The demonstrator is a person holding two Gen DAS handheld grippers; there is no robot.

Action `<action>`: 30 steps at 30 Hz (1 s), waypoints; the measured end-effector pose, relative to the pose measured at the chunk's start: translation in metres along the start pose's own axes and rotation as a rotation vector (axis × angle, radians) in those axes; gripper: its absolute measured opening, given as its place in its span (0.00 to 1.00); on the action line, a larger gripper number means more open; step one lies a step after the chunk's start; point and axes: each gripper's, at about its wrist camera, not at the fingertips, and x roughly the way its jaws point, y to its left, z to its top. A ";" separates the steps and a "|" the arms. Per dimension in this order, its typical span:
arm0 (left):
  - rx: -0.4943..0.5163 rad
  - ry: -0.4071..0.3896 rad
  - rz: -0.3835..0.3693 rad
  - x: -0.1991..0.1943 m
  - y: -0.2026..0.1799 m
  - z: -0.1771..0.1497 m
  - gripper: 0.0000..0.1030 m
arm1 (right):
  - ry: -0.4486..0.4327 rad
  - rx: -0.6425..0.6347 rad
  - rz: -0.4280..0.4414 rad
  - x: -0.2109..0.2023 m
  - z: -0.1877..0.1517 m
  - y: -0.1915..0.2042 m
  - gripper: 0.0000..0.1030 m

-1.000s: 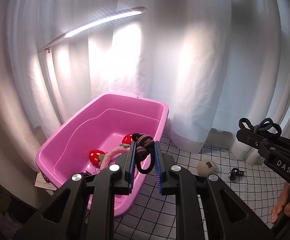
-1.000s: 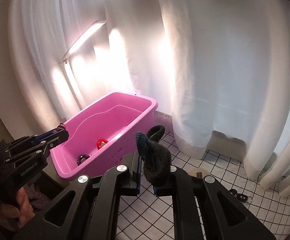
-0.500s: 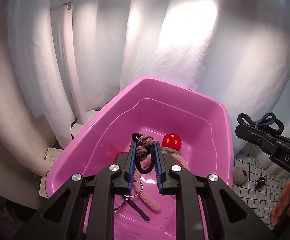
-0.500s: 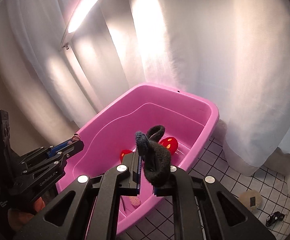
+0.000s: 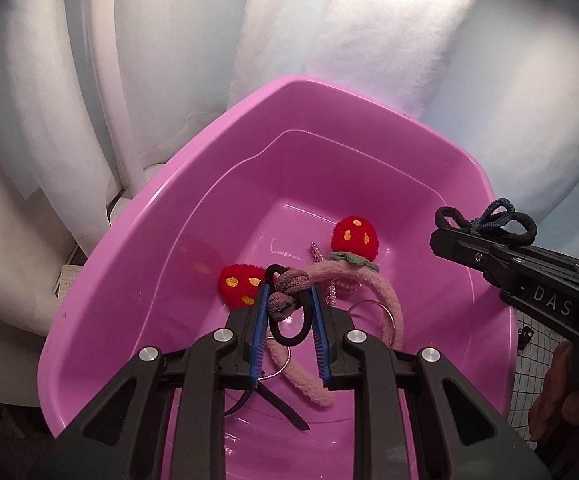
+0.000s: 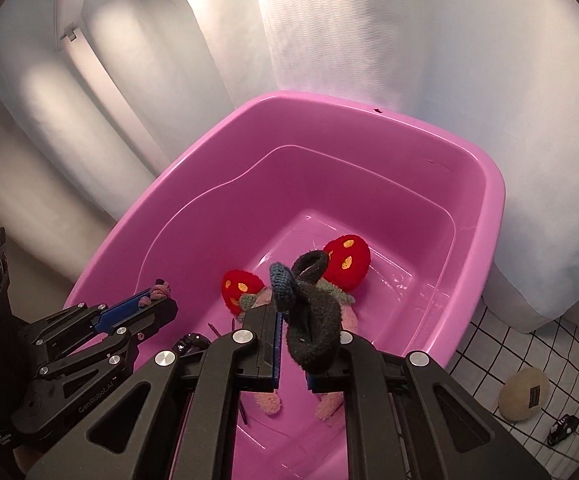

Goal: Organize jewelry
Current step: 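Open both tools to drop the hair ties into the tub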

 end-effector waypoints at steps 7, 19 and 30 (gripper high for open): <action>0.018 0.021 -0.004 0.003 -0.002 0.000 0.22 | 0.018 -0.007 -0.001 0.012 0.005 0.005 0.08; 0.035 -0.046 0.065 -0.013 -0.005 0.000 0.88 | -0.030 -0.023 -0.061 0.007 0.010 0.007 0.57; 0.011 -0.041 0.062 -0.018 -0.001 -0.003 0.88 | 0.000 0.010 -0.026 -0.001 0.012 0.002 0.67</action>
